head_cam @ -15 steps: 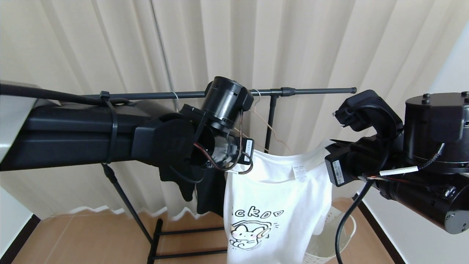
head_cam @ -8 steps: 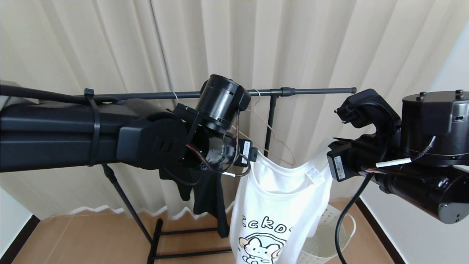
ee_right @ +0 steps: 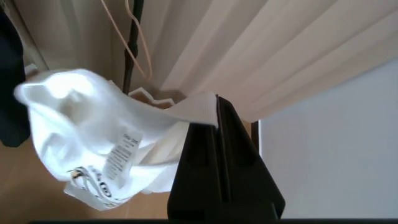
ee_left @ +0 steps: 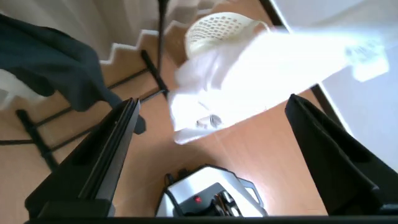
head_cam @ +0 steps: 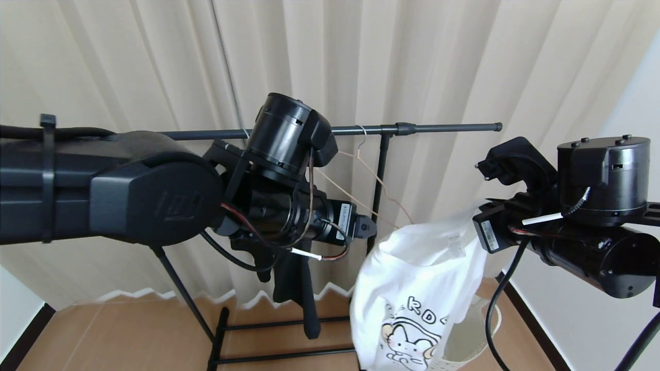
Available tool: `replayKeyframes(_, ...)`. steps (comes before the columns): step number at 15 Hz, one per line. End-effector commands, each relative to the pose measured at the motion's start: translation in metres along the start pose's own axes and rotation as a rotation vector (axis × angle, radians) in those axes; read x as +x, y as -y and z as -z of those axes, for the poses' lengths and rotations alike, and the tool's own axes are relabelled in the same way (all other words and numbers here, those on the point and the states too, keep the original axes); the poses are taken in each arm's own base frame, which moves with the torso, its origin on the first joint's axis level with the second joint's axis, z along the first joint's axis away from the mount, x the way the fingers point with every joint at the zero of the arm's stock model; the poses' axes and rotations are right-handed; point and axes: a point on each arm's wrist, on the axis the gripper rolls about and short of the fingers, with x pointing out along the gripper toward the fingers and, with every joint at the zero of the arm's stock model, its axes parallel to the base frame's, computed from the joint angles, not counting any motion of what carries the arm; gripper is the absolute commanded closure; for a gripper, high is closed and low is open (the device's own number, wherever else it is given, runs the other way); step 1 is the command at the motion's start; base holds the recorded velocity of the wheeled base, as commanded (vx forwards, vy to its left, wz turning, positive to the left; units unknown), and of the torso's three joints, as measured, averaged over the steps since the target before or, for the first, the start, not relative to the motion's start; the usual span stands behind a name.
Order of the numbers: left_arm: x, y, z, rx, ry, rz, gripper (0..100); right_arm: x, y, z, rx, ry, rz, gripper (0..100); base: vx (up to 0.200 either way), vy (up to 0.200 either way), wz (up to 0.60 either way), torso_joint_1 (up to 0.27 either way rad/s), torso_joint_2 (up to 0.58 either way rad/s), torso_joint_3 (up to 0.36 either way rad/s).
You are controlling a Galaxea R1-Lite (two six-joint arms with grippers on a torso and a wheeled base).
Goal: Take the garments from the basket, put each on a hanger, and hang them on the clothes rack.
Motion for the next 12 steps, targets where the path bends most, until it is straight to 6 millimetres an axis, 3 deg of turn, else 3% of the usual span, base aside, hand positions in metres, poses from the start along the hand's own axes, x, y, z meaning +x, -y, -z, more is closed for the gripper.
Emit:
replayKeyframes(1,-0.018,-0.005,0.006,0.001,-0.003,0.013,0,0.003,0.0,0.001,-0.001,-0.01,0.008,100,0.0,0.0,0.0,0.0,0.0,0.0)
replayKeyframes(6,-0.007,-0.008,0.014,0.01,-0.041,-0.014,0,0.001,0.003,0.001,-0.006,-0.004,0.012,100,0.0,0.0,0.0,0.0,0.0,0.0)
replayKeyframes(12,0.009,-0.011,0.02,0.092,-0.054,-0.127,0,-0.007,0.024,0.008,-0.072,-0.014,0.063,100,0.0,0.0,0.0,0.0,0.0,0.0)
